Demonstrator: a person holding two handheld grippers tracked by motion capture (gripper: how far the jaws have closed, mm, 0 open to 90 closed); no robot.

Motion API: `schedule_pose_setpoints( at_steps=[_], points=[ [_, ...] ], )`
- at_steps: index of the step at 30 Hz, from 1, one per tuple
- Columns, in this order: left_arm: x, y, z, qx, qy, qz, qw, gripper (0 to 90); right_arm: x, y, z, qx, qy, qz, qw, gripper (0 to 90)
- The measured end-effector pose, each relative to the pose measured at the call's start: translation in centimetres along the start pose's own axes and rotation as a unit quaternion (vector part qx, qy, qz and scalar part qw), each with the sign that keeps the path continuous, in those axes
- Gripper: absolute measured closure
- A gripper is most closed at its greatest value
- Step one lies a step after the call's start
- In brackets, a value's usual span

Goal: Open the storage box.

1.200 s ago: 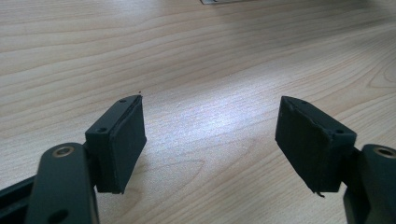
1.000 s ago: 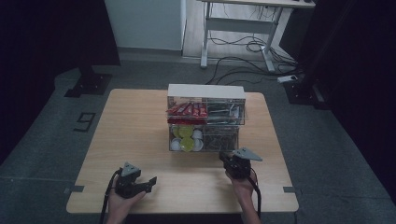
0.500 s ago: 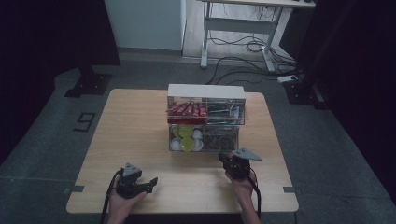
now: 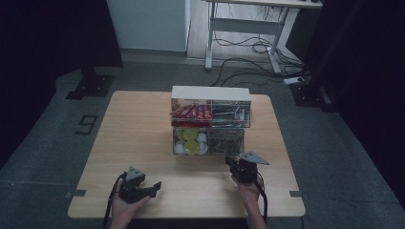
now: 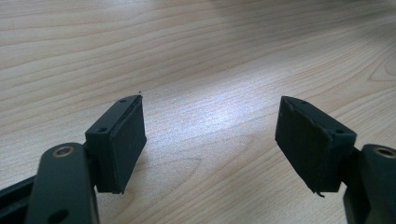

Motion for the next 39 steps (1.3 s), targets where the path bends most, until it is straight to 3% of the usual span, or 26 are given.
schedule_pose_setpoints(
  at_steps=[12, 39],
  points=[
    [0.0, 0.0, 0.0, -0.001, -0.001, 0.000, 1.0000, 24.8, -0.3, -0.3, 0.2, 0.003, 0.004, 0.009, 0.9999, 89.3],
    [0.3, 0.5, 0.0, -0.001, -0.002, -0.011, 0.9999, 25.1, -2.4, -1.4, 1.0, 0.009, 0.014, 0.057, 0.9982, 89.3]
  ],
)
Point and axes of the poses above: each handheld gripper's, and its own axes: y roughly forward along the jaws, x roughly out of its underside, z roughly to its right, the point moved 3 cm from there along y, roughly forward along the jaws, and after that the axes turned 9 degrees about z, right-handed, at the moved point
